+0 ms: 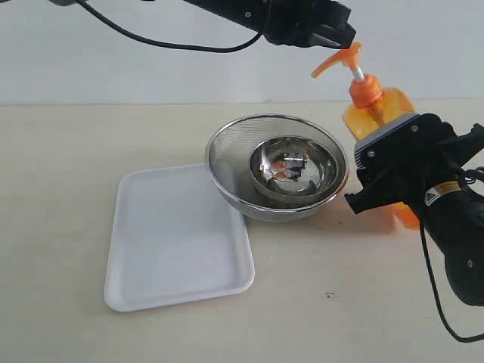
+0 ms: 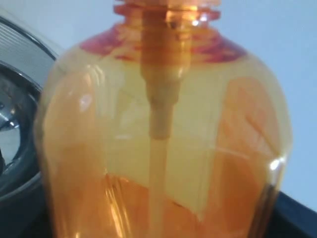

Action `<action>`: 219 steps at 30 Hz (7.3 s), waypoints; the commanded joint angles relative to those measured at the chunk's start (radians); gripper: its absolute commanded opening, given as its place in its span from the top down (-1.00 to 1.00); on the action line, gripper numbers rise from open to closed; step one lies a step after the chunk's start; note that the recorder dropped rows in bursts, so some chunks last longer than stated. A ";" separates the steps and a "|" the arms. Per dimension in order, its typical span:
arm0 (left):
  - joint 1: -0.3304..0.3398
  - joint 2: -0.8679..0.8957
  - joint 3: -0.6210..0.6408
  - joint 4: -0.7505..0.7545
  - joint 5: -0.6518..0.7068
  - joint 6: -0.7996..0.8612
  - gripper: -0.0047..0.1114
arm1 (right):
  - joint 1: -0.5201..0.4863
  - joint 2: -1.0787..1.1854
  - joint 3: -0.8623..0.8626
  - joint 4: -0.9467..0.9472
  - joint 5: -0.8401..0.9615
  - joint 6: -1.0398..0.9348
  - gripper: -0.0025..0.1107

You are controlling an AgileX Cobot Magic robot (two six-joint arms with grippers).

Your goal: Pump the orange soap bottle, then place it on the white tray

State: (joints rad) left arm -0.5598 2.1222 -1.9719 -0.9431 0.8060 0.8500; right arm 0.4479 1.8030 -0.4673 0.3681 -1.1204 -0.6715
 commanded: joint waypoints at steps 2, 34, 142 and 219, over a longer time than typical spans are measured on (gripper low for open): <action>-0.027 0.048 0.015 0.035 0.046 0.023 0.84 | 0.002 -0.016 -0.013 -0.061 -0.087 0.008 0.96; -0.041 -0.160 0.068 0.042 0.038 0.011 0.84 | 0.002 -0.016 -0.013 -0.008 -0.087 0.073 0.96; -0.043 -1.357 1.727 -0.556 -0.510 0.467 0.84 | 0.002 -0.016 -0.013 0.202 0.028 0.460 0.96; 0.020 -0.406 1.384 0.061 -0.751 0.305 0.84 | 0.002 -0.016 -0.013 0.164 0.027 0.491 0.96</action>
State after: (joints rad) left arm -0.5436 1.7159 -0.5895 -0.8820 0.0657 1.1851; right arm 0.4487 1.7917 -0.4784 0.5439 -1.0986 -0.1954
